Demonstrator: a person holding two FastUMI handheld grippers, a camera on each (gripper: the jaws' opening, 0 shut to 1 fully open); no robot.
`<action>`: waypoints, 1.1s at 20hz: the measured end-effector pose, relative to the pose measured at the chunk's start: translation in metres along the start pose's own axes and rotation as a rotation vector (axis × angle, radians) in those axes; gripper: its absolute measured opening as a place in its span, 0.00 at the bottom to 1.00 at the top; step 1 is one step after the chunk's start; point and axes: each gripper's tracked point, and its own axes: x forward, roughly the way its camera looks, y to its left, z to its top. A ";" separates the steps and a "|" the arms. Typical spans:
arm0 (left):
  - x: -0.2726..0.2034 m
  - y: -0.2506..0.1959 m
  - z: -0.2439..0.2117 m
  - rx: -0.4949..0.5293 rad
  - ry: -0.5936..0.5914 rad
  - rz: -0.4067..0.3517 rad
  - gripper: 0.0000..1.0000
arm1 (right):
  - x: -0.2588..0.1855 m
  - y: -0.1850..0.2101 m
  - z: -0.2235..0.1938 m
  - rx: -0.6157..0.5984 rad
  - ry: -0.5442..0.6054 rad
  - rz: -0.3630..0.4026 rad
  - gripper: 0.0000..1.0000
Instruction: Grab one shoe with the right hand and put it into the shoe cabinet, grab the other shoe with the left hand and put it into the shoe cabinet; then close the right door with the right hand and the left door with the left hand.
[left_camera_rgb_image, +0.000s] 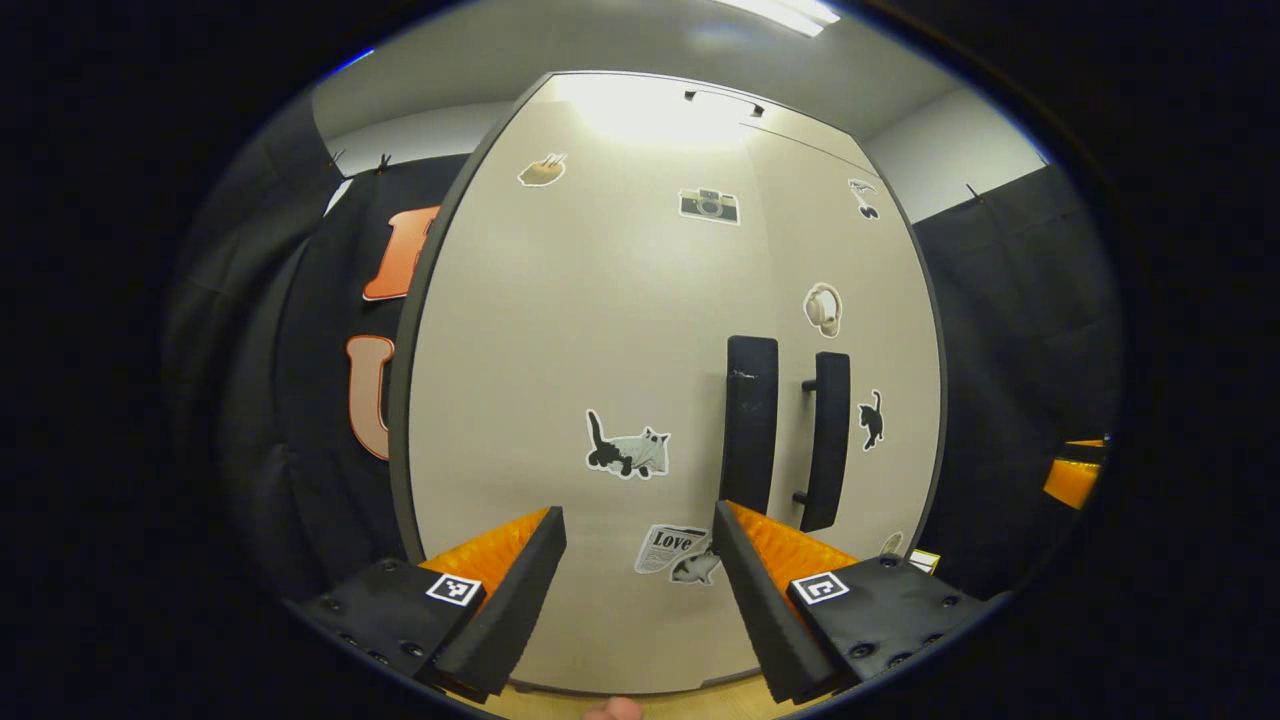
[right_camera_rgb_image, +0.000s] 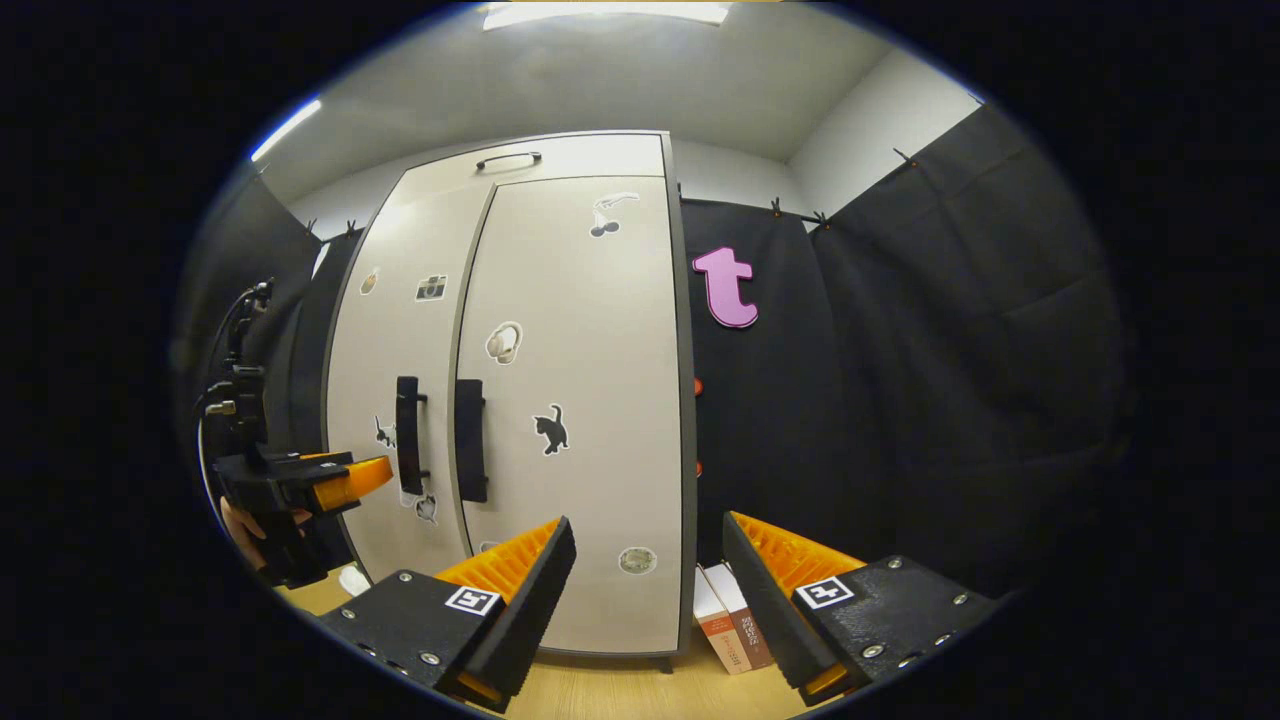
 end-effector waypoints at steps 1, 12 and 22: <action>-0.007 0.002 0.002 -0.007 -0.002 0.004 0.97 | -0.001 0.002 0.000 0.004 -0.001 0.006 0.92; -0.096 0.028 0.002 0.003 -0.031 0.067 0.94 | -0.018 0.023 -0.006 0.006 0.001 0.064 0.92; -0.136 0.031 0.014 0.004 -0.054 0.079 0.96 | -0.036 0.026 -0.013 0.039 0.012 0.063 0.92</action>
